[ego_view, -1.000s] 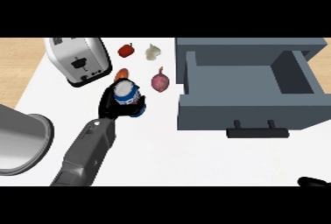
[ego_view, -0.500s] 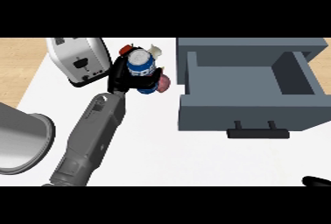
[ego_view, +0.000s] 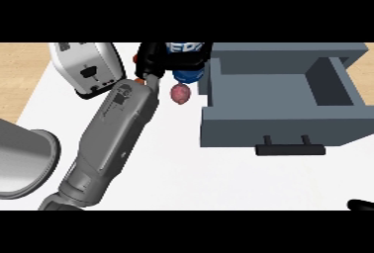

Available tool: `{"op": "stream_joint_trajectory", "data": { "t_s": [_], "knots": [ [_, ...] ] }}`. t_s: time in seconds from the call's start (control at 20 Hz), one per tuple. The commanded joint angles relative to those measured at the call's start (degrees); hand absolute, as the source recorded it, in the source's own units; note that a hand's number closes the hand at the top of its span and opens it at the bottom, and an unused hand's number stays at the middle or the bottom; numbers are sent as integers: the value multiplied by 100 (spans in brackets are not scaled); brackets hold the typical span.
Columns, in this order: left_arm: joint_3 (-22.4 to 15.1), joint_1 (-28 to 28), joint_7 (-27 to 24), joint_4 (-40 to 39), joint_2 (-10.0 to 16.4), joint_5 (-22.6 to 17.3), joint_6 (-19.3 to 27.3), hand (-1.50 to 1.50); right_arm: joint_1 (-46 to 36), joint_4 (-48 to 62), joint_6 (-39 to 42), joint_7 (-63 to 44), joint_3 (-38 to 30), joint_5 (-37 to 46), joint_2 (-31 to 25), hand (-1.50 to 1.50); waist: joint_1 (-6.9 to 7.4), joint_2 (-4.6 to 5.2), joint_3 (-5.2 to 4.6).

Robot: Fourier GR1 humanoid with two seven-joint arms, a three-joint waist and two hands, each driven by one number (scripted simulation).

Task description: Pick up the can, place it into the drawer and close the drawer

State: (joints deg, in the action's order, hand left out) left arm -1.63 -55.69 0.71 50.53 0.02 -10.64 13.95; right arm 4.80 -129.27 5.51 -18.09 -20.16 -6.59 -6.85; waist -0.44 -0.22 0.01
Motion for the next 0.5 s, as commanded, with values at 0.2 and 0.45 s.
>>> {"op": "stream_joint_trajectory", "data": {
  "t_s": [0.2, 0.45],
  "knots": [
    [-622, -1027, 1053, 228, 0, -84, 879, 150, -303, 161, -277, -2, 356, 542, 164, -150, -16, 19, 0],
    [-589, -2175, 1399, -642, -1, -287, 1139, 150, -538, 65, -208, -350, 200, 244, -104, -150, -125, 40, 3]
  ]
}}
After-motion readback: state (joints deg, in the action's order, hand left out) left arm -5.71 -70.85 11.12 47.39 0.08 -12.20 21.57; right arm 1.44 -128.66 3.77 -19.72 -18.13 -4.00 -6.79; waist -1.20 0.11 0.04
